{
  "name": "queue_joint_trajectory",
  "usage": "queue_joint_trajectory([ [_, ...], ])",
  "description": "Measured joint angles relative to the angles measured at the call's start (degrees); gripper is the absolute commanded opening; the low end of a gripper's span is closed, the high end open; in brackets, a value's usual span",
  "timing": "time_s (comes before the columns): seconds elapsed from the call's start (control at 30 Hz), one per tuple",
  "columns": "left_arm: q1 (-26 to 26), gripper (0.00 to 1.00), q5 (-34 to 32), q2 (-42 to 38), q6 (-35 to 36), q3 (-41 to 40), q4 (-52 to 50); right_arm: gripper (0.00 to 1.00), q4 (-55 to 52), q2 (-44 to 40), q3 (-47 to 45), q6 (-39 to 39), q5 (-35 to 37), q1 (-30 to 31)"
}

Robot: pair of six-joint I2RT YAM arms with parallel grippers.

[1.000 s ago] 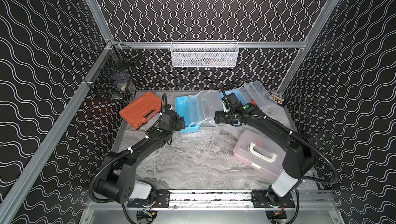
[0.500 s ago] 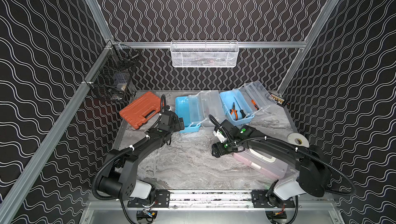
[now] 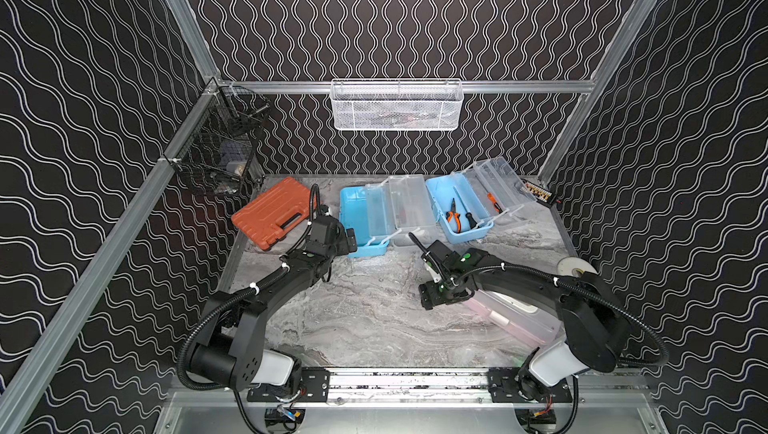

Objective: Close toolboxes
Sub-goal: Adjust the toolbox at the center of the board, then move the toolbox to the center of the board.

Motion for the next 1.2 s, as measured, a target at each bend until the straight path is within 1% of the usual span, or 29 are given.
queue_joint_trajectory([
  [0.13, 0.0, 0.99, 0.33, 0.0, 0.0, 0.0, -0.02, 0.87, 1.29, -0.11, -0.13, 0.42, 1.31, -5.57],
  [0.23, 0.0, 0.99, 0.57, 0.2, 0.0, 0.13, -0.04, 0.87, 1.73, -0.24, 0.63, 0.42, 2.6, -8.13],
  [0.5, 0.55, 0.99, 0.22, 4.28, -0.02, 3.98, -0.39, 0.88, 2.75, 1.51, 7.63, 0.66, 1.86, -9.7],
  [0.67, 0.7, 0.94, -0.26, 10.14, -0.02, 9.35, -1.22, 0.88, 4.79, 0.81, 10.97, 2.25, 1.84, -10.27],
  [0.8, 0.7, 0.84, -0.85, 14.84, 0.0, 12.85, -2.8, 0.88, 5.33, -0.96, 12.2, 3.04, 2.12, -10.99],
  [0.9, 0.7, 0.75, -1.51, 17.11, 0.15, 14.05, -4.07, 0.9, 5.57, -1.7, 12.94, 3.23, 2.34, -11.65],
  [1.03, 0.7, 0.55, -1.95, 18.27, 0.17, 13.46, -4.94, 0.9, 5.55, -1.84, 13.88, 3.37, 2.32, -12.31],
  [1.1, 0.7, 0.49, -1.92, 18.69, 0.17, 12.94, -5.44, 0.9, 5.55, -1.53, 14.62, 3.37, 2.29, -12.37],
  [1.17, 0.7, 0.38, -1.88, 19.02, 0.13, 12.66, -5.51, 0.91, 5.57, -0.83, 15.52, 3.32, 2.27, -12.57],
  [1.2, 0.7, 0.34, -1.84, 19.02, 0.13, 12.59, -5.27, 0.91, 5.55, -0.55, 15.76, 3.23, 2.27, -12.63],
])
